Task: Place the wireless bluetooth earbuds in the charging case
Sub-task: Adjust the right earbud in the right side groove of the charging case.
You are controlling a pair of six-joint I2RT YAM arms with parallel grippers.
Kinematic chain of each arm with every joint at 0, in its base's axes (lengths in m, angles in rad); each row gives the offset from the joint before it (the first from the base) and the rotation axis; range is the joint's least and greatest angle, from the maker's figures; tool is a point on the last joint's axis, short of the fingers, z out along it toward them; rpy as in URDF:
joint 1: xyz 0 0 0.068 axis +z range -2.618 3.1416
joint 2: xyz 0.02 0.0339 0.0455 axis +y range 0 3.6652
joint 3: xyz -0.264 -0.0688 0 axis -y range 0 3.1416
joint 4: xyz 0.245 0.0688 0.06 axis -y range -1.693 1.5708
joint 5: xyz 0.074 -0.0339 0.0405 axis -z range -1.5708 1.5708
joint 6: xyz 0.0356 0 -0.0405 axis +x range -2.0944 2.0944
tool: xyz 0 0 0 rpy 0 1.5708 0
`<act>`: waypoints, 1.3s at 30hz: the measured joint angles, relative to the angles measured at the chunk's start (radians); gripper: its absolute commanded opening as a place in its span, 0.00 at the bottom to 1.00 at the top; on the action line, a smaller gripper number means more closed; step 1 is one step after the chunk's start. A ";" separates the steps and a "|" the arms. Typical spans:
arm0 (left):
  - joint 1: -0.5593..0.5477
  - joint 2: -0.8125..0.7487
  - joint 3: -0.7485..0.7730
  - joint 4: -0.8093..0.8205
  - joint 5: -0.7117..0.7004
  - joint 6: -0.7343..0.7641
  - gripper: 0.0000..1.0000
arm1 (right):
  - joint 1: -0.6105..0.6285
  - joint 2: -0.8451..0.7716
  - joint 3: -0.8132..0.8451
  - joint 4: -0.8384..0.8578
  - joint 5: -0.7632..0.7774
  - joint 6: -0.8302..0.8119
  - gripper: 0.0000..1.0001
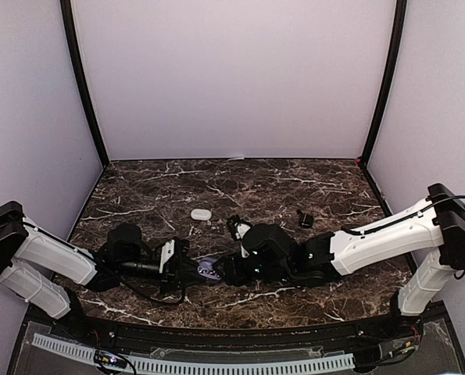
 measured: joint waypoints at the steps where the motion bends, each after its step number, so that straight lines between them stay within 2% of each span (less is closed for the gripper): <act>1: -0.001 0.000 0.000 -0.002 -0.001 0.000 0.04 | 0.000 0.003 0.002 0.000 -0.002 0.000 0.47; 5: -0.002 -0.003 0.000 -0.006 -0.003 0.000 0.04 | 0.000 0.004 0.003 0.003 -0.005 0.005 0.40; 15: -0.002 -0.007 0.000 -0.009 -0.005 0.000 0.04 | 0.005 0.004 0.003 0.012 -0.006 -0.002 0.36; 25: -0.003 -0.007 0.000 -0.041 -0.006 -0.006 0.04 | 0.048 0.033 0.033 -0.037 0.084 -0.027 0.40; 39: -0.006 0.012 0.000 -0.058 -0.008 -0.039 0.04 | 0.097 0.084 0.087 -0.108 0.203 -0.073 0.35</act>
